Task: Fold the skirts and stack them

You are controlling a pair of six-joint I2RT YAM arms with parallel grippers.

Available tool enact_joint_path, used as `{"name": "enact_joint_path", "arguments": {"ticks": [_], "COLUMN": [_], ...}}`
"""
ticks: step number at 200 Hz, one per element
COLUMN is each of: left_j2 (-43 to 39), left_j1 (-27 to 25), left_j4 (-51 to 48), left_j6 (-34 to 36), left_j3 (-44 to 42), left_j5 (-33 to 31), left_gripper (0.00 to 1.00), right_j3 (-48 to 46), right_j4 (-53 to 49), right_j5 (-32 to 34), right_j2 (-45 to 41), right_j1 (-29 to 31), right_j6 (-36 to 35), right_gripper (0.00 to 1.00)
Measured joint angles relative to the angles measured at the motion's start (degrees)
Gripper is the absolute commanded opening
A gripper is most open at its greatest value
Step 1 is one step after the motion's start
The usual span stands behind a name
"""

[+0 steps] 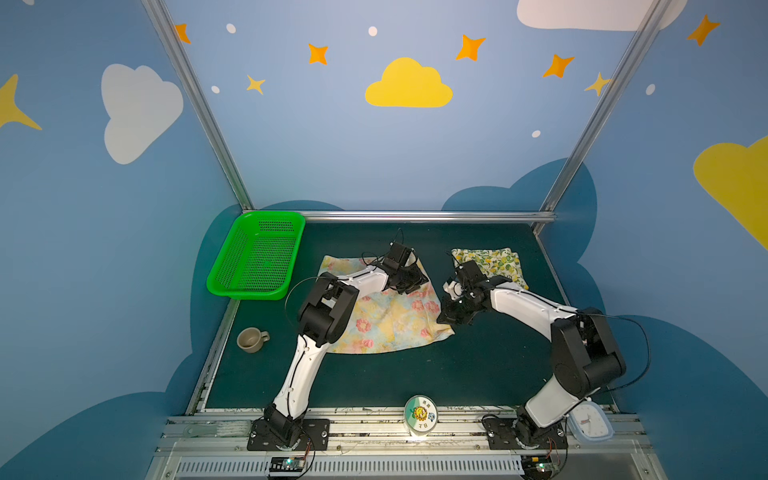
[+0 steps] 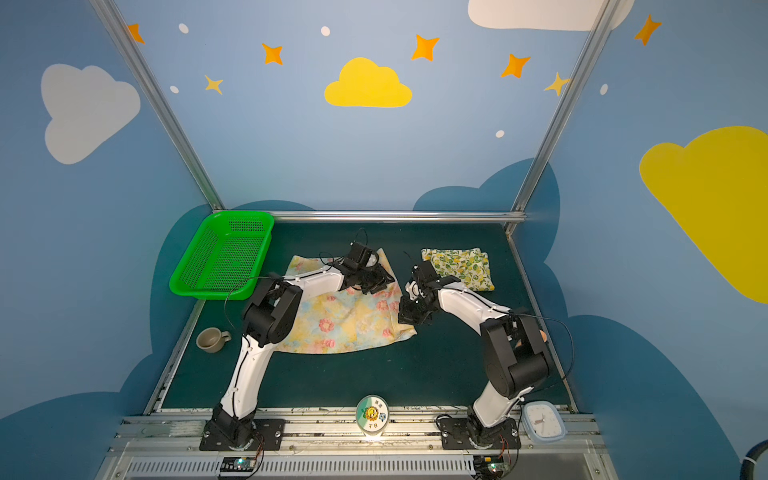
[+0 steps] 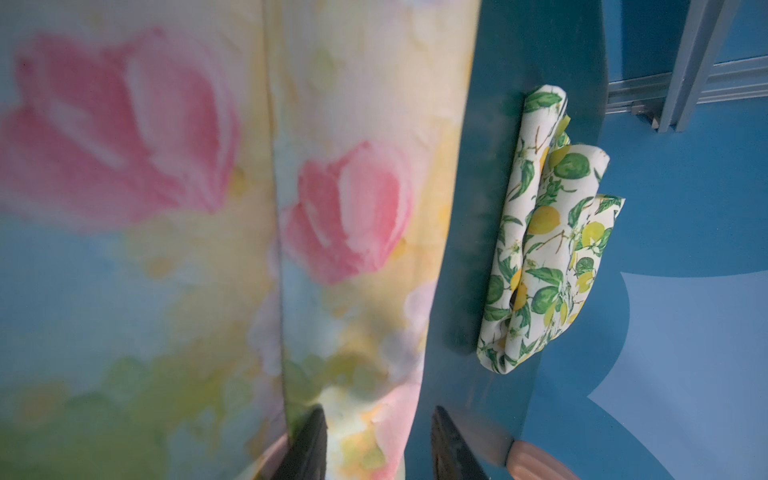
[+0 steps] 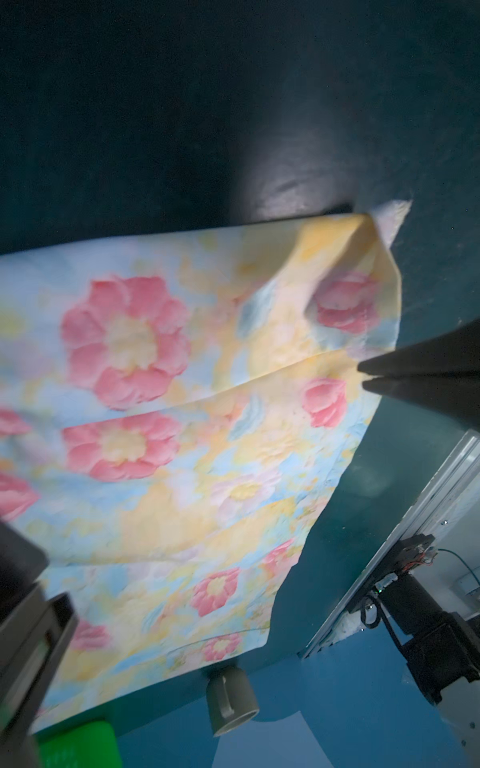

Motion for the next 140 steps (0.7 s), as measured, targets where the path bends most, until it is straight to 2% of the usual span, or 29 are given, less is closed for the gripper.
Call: {"name": "enact_joint_path", "arguments": {"ticks": [37,79,140], "left_j2": [0.04,0.44,1.73], "left_j1": [0.00,0.00,-0.02], "left_j4": [-0.07,-0.61,-1.64], "left_j6": [0.07,0.07,0.07], "left_j3": [0.00,0.55,2.47], "left_j5": [-0.02,-0.02,-0.02], "left_gripper": [0.41,0.40,0.39], "right_j3": [0.87,-2.03,-8.79], "right_j4": [-0.70,-1.18,-2.93], "right_j5": [1.86,3.21,5.27], "right_j2": [3.76,4.09,-2.56], "right_j1": [-0.74,-0.98,-0.61], "right_j6": [-1.14,-1.20,-0.79], "right_gripper": [0.00,0.00,0.00]}}
